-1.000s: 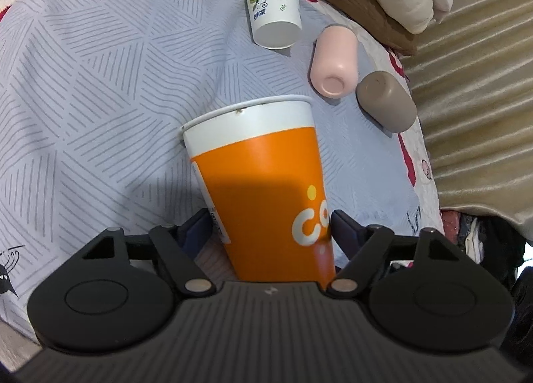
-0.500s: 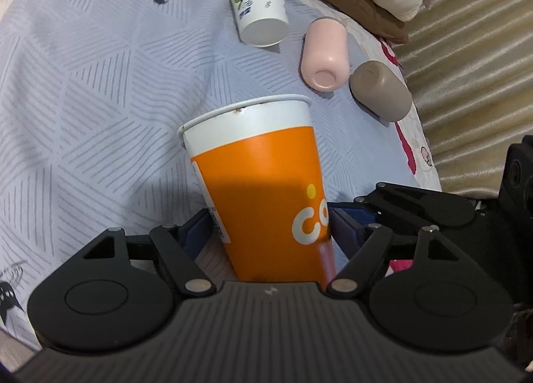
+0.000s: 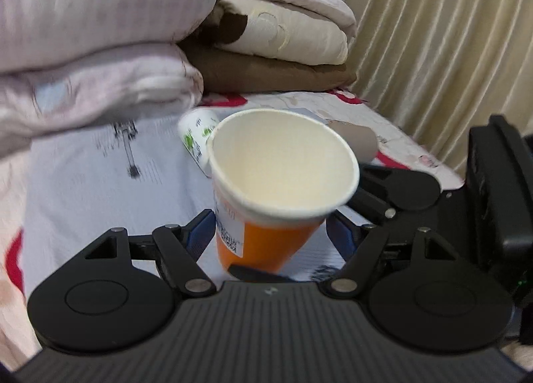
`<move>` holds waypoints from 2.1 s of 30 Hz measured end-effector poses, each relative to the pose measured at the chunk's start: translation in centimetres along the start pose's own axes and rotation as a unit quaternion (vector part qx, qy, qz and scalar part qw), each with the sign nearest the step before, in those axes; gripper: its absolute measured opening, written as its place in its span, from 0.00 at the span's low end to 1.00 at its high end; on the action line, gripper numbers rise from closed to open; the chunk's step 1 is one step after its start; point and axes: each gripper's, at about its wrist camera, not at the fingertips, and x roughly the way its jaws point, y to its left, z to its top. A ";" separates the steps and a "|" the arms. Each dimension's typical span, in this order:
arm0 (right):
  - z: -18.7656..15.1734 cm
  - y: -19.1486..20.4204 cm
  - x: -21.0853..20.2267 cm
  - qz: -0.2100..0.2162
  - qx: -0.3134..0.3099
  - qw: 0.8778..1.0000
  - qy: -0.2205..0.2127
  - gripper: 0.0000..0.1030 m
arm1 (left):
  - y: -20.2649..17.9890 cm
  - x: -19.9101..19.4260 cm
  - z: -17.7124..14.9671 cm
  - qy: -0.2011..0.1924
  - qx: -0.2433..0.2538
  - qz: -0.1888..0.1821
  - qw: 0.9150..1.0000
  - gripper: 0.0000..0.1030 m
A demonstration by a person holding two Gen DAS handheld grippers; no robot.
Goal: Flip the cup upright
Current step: 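Rotate the orange cup rim-up with the right gripper and lower it onto the cloth, then open the right gripper and withdraw it from the upright orange cup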
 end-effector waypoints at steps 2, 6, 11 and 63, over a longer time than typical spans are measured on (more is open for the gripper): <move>-0.4 0.0 0.5 -0.021 -0.015 0.999 -0.020 0.75 | 0.1 0.7 -0.2 -0.010 0.008 0.005 1.000 0.69; -1.0 -0.6 1.6 -0.042 -0.020 0.997 -0.055 0.75 | 0.3 2.2 -0.4 -0.032 0.023 0.025 0.999 0.69; -1.5 -1.0 3.6 -0.023 0.029 0.998 -0.058 0.75 | 0.3 2.6 -1.1 -0.033 0.044 0.039 0.998 0.70; -1.2 1.5 -6.1 -0.040 0.231 0.970 0.057 0.89 | -4.0 -7.2 -1.4 0.008 -0.002 0.080 0.997 0.77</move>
